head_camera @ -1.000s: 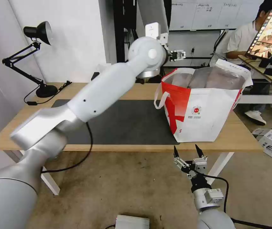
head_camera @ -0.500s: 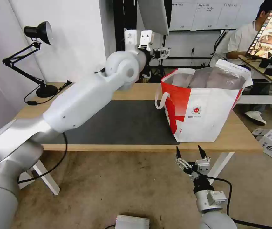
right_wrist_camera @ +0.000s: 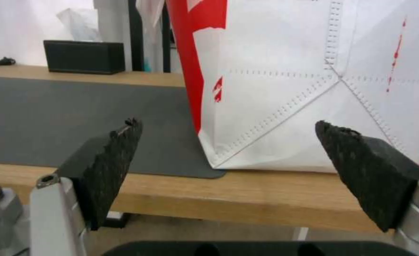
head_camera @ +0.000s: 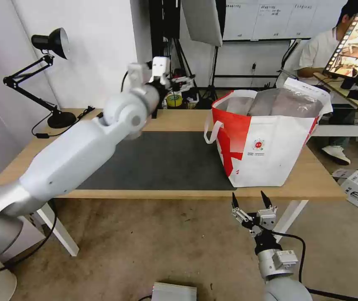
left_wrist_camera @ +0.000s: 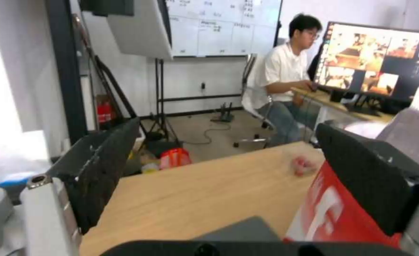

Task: Pick up the trash from the table and place it into the takeout bag.

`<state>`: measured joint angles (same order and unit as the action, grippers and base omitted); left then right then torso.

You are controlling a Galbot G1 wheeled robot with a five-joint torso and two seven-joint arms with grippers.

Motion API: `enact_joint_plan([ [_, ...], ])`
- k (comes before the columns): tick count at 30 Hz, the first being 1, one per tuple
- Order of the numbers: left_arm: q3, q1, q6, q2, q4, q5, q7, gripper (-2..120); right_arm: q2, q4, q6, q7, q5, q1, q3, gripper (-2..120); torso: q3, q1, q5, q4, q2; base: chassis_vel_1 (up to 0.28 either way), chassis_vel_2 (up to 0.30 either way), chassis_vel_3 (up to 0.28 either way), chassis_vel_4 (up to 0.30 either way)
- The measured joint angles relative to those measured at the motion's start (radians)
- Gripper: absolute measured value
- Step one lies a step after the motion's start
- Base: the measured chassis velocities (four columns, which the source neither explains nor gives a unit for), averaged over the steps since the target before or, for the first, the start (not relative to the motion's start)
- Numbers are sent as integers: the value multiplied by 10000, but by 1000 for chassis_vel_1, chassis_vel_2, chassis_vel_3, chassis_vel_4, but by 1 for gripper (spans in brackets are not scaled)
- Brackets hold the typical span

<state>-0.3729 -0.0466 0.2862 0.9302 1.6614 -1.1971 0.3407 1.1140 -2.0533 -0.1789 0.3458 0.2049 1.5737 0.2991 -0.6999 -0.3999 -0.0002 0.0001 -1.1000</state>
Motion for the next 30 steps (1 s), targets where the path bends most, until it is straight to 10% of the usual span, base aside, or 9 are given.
enact_joint_plan([
  [30,5109,-7437,-1145,-2234,2868,2835,-1174,100,0,66,23,2,-98,9,-213,92,0,-1,1,-1,0,0,0,0,0],
])
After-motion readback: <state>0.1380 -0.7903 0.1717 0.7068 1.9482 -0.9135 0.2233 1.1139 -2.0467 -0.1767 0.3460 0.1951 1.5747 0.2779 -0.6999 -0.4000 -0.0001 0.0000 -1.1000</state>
